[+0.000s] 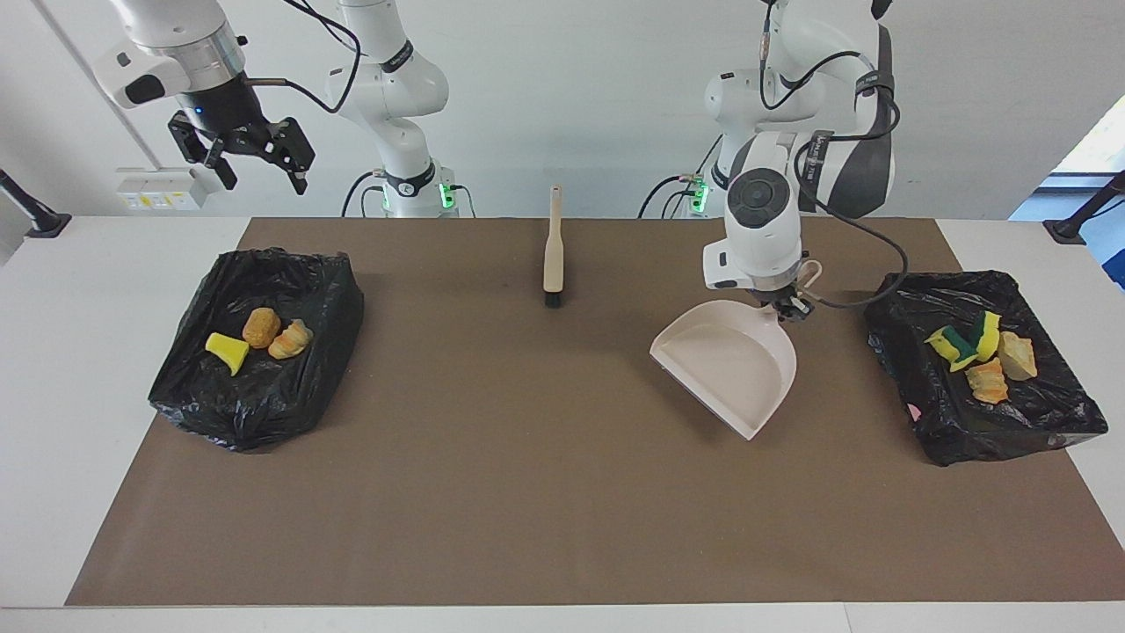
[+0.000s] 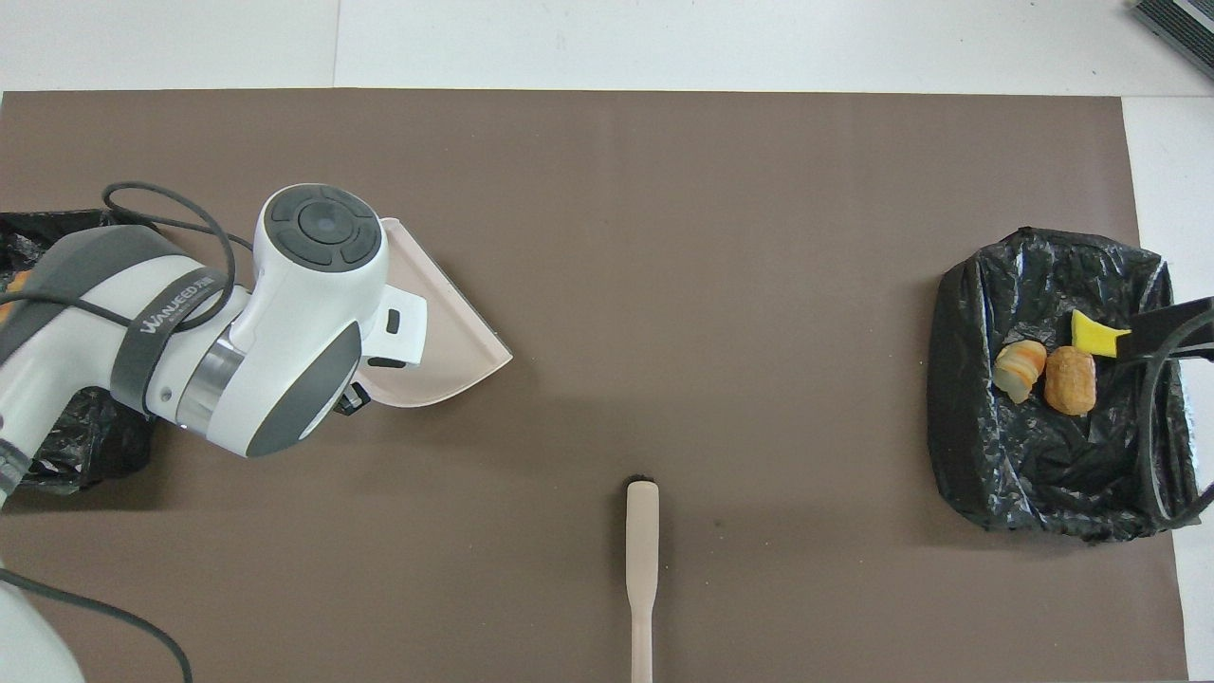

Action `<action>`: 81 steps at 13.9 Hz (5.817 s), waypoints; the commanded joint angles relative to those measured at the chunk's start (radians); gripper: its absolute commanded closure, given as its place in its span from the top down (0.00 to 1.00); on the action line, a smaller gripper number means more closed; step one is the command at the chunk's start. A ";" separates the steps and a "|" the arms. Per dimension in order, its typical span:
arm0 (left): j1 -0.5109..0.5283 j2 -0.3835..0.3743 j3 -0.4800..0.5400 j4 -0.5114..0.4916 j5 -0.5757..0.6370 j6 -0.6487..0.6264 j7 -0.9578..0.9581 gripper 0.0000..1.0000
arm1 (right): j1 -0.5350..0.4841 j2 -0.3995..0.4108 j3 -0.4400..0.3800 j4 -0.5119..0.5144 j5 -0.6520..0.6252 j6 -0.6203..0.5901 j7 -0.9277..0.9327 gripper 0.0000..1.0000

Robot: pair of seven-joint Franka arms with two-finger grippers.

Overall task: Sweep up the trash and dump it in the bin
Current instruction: 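Lift the empty dustpan out of the bag with the left gripper, then carry the dustpan with the left gripper to the mat center and lower it, then release the dustpan on the mat and pull back the left gripper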

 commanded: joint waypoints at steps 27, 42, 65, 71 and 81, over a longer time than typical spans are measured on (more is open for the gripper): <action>-0.323 0.583 -0.069 0.736 -0.138 -0.032 -0.945 0.00 | 0.012 -0.016 -0.005 -0.040 0.023 0.042 -0.088 1.00; -0.335 0.603 -0.098 0.695 -0.183 0.032 -0.999 0.00 | 0.012 -0.016 -0.006 -0.038 0.023 0.041 -0.088 1.00; -0.322 0.569 -0.092 0.624 -0.187 0.072 -1.026 1.00 | 0.012 -0.016 -0.006 -0.040 0.023 0.041 -0.088 1.00; -0.294 0.457 -0.077 0.572 -0.187 0.072 -1.002 1.00 | 0.012 -0.016 -0.006 -0.038 0.023 0.041 -0.088 1.00; -0.268 0.198 0.144 0.390 -0.197 0.034 -0.892 1.00 | 0.012 -0.016 -0.006 -0.038 0.023 0.042 -0.088 1.00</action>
